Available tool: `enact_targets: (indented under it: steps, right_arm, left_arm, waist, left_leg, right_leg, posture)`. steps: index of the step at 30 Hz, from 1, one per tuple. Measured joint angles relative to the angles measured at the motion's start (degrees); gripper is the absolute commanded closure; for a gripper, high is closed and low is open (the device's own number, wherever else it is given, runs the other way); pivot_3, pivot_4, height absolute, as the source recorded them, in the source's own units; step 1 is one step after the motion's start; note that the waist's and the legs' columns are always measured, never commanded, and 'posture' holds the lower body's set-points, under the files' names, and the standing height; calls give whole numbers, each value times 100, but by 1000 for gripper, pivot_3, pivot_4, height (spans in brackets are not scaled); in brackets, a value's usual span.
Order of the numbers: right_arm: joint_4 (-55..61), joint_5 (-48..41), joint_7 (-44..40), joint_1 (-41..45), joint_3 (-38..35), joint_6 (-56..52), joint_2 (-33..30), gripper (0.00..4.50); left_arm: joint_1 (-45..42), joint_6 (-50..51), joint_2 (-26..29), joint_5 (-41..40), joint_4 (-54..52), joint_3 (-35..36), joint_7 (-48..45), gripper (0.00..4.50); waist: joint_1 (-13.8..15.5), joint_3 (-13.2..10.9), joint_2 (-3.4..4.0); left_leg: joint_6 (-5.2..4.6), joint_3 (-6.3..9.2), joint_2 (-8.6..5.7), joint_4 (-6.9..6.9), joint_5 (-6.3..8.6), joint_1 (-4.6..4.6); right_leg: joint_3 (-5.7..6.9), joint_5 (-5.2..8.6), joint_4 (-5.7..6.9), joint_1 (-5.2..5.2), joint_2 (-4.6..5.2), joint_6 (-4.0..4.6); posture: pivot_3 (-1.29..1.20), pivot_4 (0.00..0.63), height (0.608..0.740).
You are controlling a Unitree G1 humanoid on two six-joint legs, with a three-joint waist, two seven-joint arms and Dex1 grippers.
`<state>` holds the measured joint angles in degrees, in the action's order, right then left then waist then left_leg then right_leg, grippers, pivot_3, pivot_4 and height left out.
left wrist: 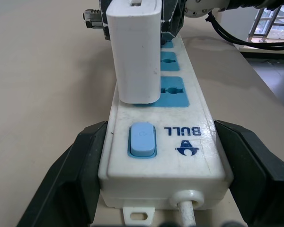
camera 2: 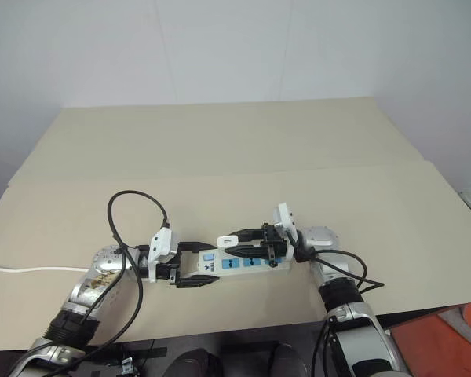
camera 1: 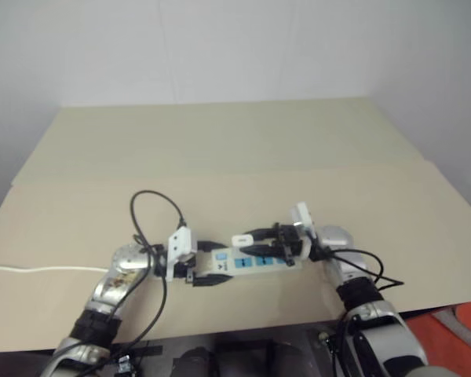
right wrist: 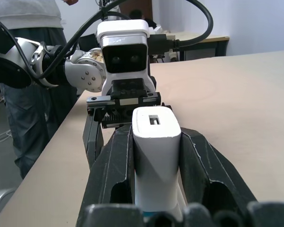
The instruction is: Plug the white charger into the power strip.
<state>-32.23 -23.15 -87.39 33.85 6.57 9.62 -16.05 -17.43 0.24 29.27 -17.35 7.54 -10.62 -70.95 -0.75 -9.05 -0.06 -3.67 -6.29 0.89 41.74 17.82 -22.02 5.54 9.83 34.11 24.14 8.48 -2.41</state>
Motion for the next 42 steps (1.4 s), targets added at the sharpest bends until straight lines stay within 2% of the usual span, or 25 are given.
enact_targets:
  steps: [10,23,33,42]
  right_arm:
    - [-388,210,-22,228,219,497,-39,3404]
    - [-341,282,10,455,542,114,-297,3404]
    - [-115,382,129,285,338,-121,-490,65]
    - [819,378,33,-181,278,-233,-865,20]
  left_arm:
    - [-23,-11,14,2,90,1,-18,1254]
    - [-50,-12,15,10,153,-21,-10,1254]
    - [-81,-118,-2,-1,192,-50,-46,1254]
    - [-100,-122,-6,0,196,-48,-47,1254]
  waist:
    - [-16,21,2]
    - [-15,46,0]
    - [6,47,-1]
    - [8,45,0]
  left_leg:
    - [1,-7,7,0,0,19]
    - [2,-10,11,-2,0,28]
    - [1,-8,9,-9,1,9]
    - [0,-6,8,-9,2,-2]
  right_leg:
    - [-14,3,0,-2,1,7]
    - [-21,3,2,-1,6,14]
    - [-16,3,-3,12,11,17]
    - [-12,3,-5,19,11,16]
  posture:
    - [0,150,740]
    - [0,150,740]
    - [0,150,740]
    - [0,150,740]
